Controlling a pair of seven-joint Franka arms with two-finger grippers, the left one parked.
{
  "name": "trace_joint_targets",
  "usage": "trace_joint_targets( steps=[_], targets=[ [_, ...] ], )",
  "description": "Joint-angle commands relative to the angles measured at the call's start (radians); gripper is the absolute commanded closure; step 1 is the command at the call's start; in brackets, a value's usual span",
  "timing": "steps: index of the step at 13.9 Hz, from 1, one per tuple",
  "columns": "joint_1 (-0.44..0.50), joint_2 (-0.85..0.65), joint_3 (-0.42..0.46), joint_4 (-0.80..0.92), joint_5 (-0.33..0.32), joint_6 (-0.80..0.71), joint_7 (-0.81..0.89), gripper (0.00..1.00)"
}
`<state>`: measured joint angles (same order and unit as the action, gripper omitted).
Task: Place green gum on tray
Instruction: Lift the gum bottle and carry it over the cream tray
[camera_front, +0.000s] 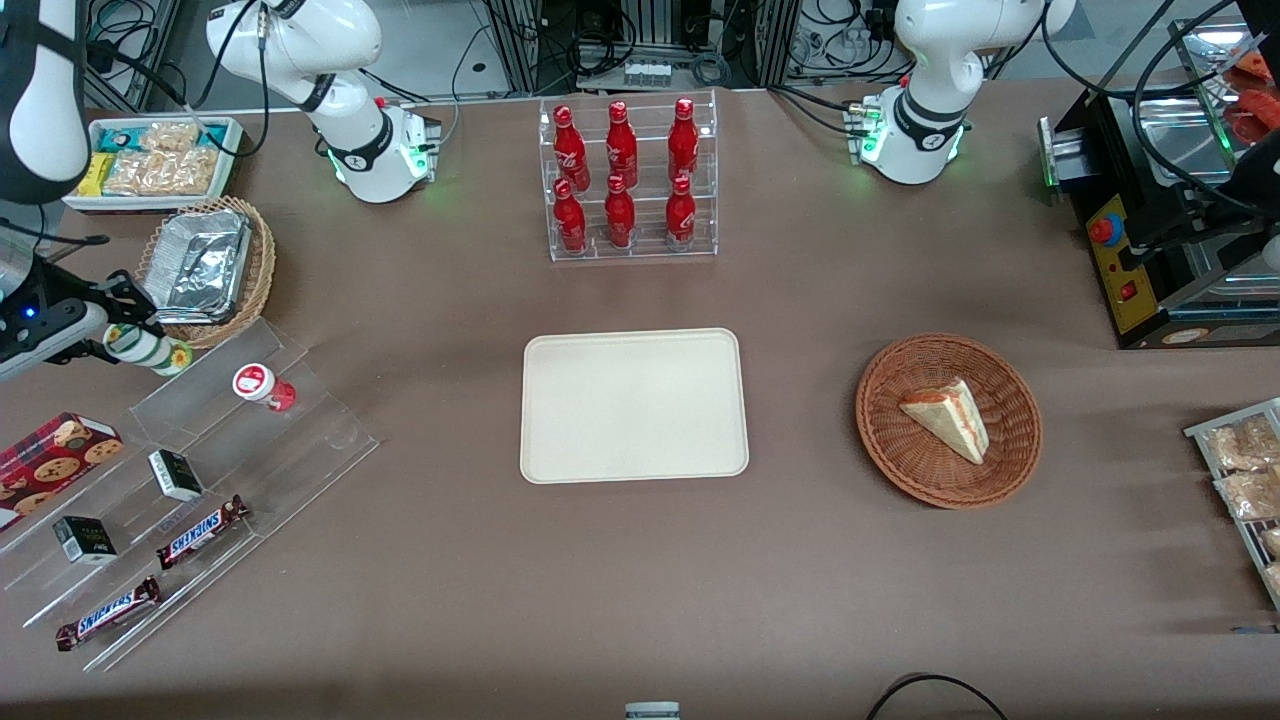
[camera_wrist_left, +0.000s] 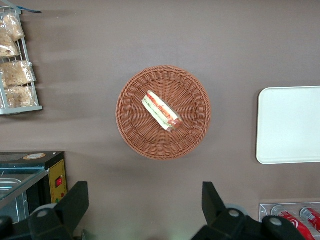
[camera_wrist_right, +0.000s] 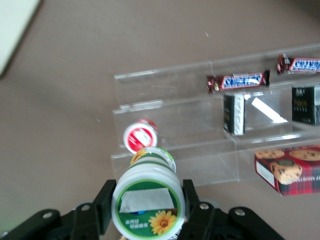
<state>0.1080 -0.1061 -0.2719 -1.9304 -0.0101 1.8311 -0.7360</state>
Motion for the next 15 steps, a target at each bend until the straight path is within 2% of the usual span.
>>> trace_joint_targets(
  steps=[1,7,9,11,15],
  targets=[
    [0.109,0.017,-0.007,0.088,0.015,-0.091,0.143,1.00],
    [0.361,0.042,-0.007,0.111,0.018,-0.105,0.536,1.00],
    [0.441,0.093,-0.006,0.164,0.019,-0.105,0.665,1.00],
    [0.508,0.172,-0.007,0.247,0.077,-0.105,0.777,1.00],
    [0.630,0.328,-0.007,0.399,0.125,-0.095,0.999,1.00]
  ],
)
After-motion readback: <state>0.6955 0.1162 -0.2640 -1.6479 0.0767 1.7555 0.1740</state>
